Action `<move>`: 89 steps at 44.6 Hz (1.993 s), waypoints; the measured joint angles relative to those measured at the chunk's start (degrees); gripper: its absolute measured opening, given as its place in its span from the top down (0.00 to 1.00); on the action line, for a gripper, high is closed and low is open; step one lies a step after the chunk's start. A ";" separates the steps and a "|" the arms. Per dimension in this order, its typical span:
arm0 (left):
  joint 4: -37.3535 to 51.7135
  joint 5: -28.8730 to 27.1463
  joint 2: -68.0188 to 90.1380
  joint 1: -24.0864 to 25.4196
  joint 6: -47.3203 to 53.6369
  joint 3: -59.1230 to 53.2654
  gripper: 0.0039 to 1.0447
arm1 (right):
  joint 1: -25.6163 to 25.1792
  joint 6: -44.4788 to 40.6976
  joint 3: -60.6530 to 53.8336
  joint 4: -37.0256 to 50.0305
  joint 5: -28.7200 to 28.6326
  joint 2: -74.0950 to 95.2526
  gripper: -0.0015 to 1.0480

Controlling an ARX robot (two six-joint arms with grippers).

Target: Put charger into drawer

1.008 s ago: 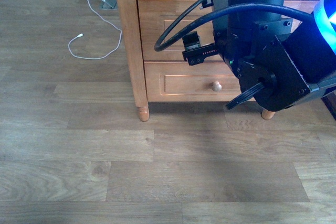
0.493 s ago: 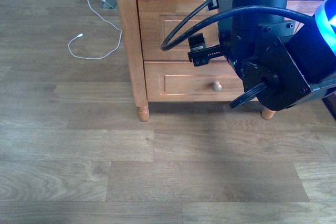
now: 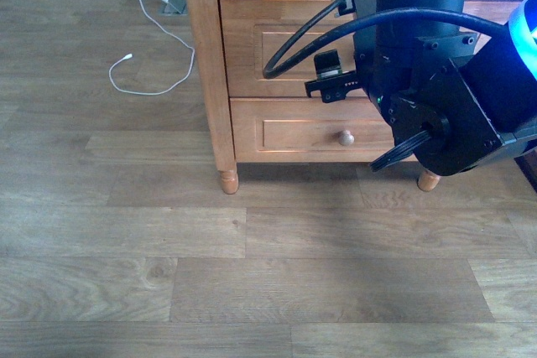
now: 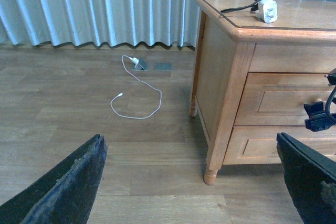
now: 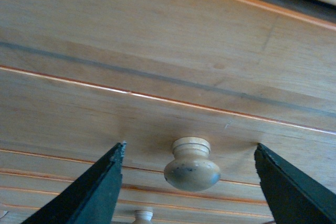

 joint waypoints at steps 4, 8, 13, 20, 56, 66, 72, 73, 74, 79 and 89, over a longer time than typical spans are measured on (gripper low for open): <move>0.00 0.02 0.00 0.00 0.00 0.00 0.06 | -0.09 0.00 0.00 0.00 0.09 0.00 0.42; 0.00 0.00 0.00 0.00 0.00 0.00 0.06 | -0.15 -0.02 -0.02 0.00 0.02 0.00 0.54; 0.00 0.00 0.00 0.00 0.00 0.00 0.06 | -0.20 -0.04 -0.02 0.00 -0.42 0.00 0.67; 0.00 0.00 0.00 0.00 0.00 0.00 0.06 | -0.20 -0.22 -0.20 -0.11 -0.57 0.00 0.77; 0.00 0.00 0.00 0.00 0.00 0.00 0.06 | -1.81 5.35 -37.62 -11.65 -14.45 -30.80 0.79; 0.00 0.00 0.00 0.00 0.00 0.00 0.06 | -2.95 5.70 -47.08 -14.99 -18.58 -40.74 0.70; 0.00 0.00 0.00 0.00 0.00 0.00 0.06 | -4.76 6.84 -49.92 -17.38 -15.56 -49.09 0.48; 0.00 0.00 0.00 0.00 0.00 0.00 0.06 | -5.35 7.17 -50.25 -18.51 -15.47 -51.04 0.43; 0.00 0.00 0.00 0.00 0.00 0.00 0.06 | -5.75 7.56 -50.69 -19.63 -15.52 -52.96 0.38; 0.00 0.00 0.00 0.00 0.00 0.00 0.06 | -6.95 9.07 -52.87 -26.53 -18.05 -63.69 0.16; 0.00 0.00 0.00 0.00 0.00 0.00 0.06 | -13.70 9.49 -54.21 -34.80 -19.93 -83.80 0.08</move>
